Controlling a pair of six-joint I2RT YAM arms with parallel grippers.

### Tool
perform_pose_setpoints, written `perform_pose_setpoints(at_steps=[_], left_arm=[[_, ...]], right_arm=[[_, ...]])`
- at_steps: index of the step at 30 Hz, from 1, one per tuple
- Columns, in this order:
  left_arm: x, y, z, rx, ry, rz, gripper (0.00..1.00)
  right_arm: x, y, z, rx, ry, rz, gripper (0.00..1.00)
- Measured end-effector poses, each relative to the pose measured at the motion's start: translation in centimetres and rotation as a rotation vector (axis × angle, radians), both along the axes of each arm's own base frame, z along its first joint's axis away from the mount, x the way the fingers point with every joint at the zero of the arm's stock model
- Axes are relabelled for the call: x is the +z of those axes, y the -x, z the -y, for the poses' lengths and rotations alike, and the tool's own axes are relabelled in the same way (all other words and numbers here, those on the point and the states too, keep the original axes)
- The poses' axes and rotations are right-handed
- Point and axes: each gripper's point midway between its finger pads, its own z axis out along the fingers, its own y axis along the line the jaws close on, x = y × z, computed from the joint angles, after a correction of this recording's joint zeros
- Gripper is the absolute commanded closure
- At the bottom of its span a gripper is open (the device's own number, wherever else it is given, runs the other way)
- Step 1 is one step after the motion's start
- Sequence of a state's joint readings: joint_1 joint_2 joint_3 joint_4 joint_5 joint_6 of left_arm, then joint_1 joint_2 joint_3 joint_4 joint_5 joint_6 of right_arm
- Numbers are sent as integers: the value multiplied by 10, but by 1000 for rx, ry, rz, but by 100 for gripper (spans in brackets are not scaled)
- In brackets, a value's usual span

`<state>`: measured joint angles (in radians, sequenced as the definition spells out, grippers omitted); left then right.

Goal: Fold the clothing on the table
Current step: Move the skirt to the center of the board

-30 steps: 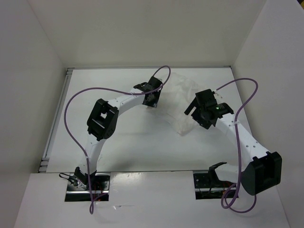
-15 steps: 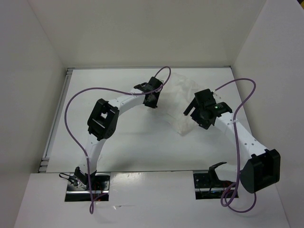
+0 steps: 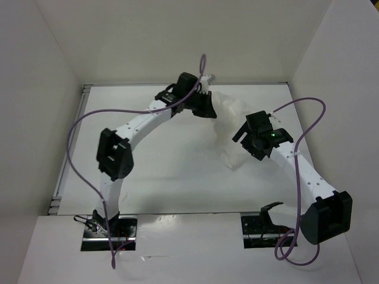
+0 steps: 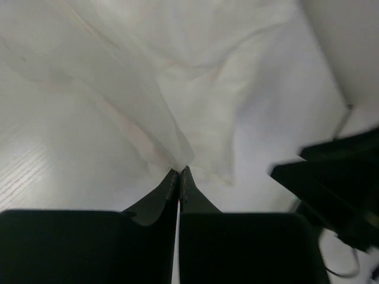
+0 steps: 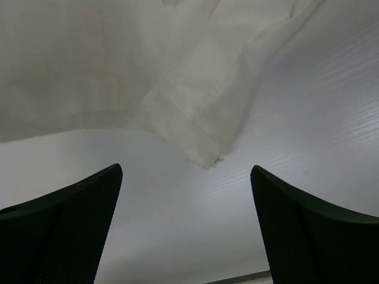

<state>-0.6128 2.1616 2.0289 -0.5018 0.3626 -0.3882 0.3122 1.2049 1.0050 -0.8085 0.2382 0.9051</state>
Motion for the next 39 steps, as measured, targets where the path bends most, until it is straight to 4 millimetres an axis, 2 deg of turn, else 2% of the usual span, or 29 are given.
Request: perform_pose_setpoints(at_steps=[2,3,5,6,7,9,10,11,13,15,16,17,19,20,22,23,25,29,33,34,39], left_arm=[[51,13,-6,-36,148,38,100],[75,22,-20,-39,219,40,100],[100,25,-53,-4,313,69,100],[100,27,-72,27,335,54,100],[97,25,-95,66,362,41,100],[71,17,-131,155,387,-10,100],[47,14,-147,206,389,-53,100],[13,16,-163,263,374,-135,100],[-50,30,-180,352,327,-302,100],[-96,49,-188,410,272,-442,100],[-113,59,-191,434,239,-493,100],[-120,64,-194,450,219,-516,100],[-119,61,-196,466,206,-506,100],[-116,57,-197,473,206,-491,100],[-110,45,-203,500,204,-456,100],[-106,40,-207,515,204,-440,100],[-100,31,-218,552,200,-412,100],[-96,24,-234,611,186,-387,100],[-99,24,-238,631,170,-392,100],[-99,25,-238,632,170,-395,100],[-101,25,-238,632,167,-400,100]], right_arm=[[6,0,4,-16,-1,24,7],[9,0,6,-25,-2,36,7],[11,2,11,-39,-5,50,7],[10,3,13,-44,-4,52,7],[10,5,14,-48,-5,53,7],[7,7,18,-58,-3,46,9],[5,7,19,-57,-1,42,9],[4,7,20,-55,1,36,12],[0,6,19,-38,4,20,15],[-7,6,14,-8,0,-15,18],[-13,5,9,24,-8,-46,19],[-18,4,3,53,-19,-75,23],[-27,3,-9,117,-50,-125,30],[-31,2,-15,148,-69,-149,42],[-38,3,-27,207,-99,-194,56],[-42,3,-34,239,-110,-218,70],[-51,9,-49,299,-137,-267,77],[-74,28,-68,370,-189,-384,70],[-87,51,-78,409,-258,-474,62],[-90,53,-81,415,-273,-490,59],[-102,54,-94,442,-305,-543,56]])
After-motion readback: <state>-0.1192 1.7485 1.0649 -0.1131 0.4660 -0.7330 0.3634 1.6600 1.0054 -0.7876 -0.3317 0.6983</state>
